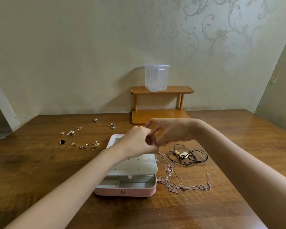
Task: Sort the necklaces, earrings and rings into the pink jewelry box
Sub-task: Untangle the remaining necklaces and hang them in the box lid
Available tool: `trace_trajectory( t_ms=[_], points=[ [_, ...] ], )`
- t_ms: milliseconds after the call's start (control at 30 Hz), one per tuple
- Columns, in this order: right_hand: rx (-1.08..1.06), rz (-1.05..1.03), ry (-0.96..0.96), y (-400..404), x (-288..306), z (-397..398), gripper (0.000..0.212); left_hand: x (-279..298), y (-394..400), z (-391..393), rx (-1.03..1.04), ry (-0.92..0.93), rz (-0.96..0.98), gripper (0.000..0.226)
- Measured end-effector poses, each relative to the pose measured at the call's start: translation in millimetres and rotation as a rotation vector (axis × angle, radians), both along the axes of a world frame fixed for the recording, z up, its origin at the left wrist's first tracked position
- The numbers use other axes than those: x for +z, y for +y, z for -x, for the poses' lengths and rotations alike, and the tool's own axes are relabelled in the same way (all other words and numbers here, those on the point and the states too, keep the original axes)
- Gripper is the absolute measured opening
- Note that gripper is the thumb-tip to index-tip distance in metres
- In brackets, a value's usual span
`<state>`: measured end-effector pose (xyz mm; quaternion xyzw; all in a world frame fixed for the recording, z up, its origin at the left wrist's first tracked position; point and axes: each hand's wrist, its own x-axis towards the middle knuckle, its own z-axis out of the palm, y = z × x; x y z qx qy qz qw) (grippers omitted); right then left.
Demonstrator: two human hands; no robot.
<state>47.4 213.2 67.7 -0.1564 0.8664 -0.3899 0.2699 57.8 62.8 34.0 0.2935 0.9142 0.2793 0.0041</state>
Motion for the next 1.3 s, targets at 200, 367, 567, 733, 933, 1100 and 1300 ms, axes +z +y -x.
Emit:
trace_trajectory(
  t_ms=[200, 367, 567, 733, 933, 1100, 1300],
  points=[
    [0.110, -0.080, -0.104, -3.6, 5.9, 1.9, 0.055, 1.9, -6.6, -4.3, 0.020, -0.496, -0.212, 0.022],
    [-0.006, 0.184, -0.143, 8.2, -1.8, 4.9, 0.048, -5.7, -8.1, -1.7, 0.081, -0.469, -0.485, 0.011],
    [-0.005, 0.251, -0.160, 13.2, -4.2, 6.3, 0.048, -3.1, -13.6, 1.3, -0.007, -0.498, -0.528, 0.002],
    [0.101, -0.063, -0.023, 2.4, 5.0, 3.6, 0.051, 5.1, -12.1, 3.5, -0.068, -0.459, -0.312, 0.004],
    [0.257, -0.369, 0.073, -13.8, 20.3, 4.1, 0.048, 15.5, -13.4, 4.5, -0.129, -0.547, -0.221, 0.007],
    [0.211, -0.137, -0.099, -6.5, 26.2, 3.6, 0.042, 14.1, -20.0, 4.4, -0.100, -0.774, -0.395, 0.009],
    [0.114, 0.053, -0.175, -2.1, 11.1, 7.2, 0.050, 7.4, -15.6, 4.7, -0.002, -0.627, -0.390, 0.008]
  ],
)
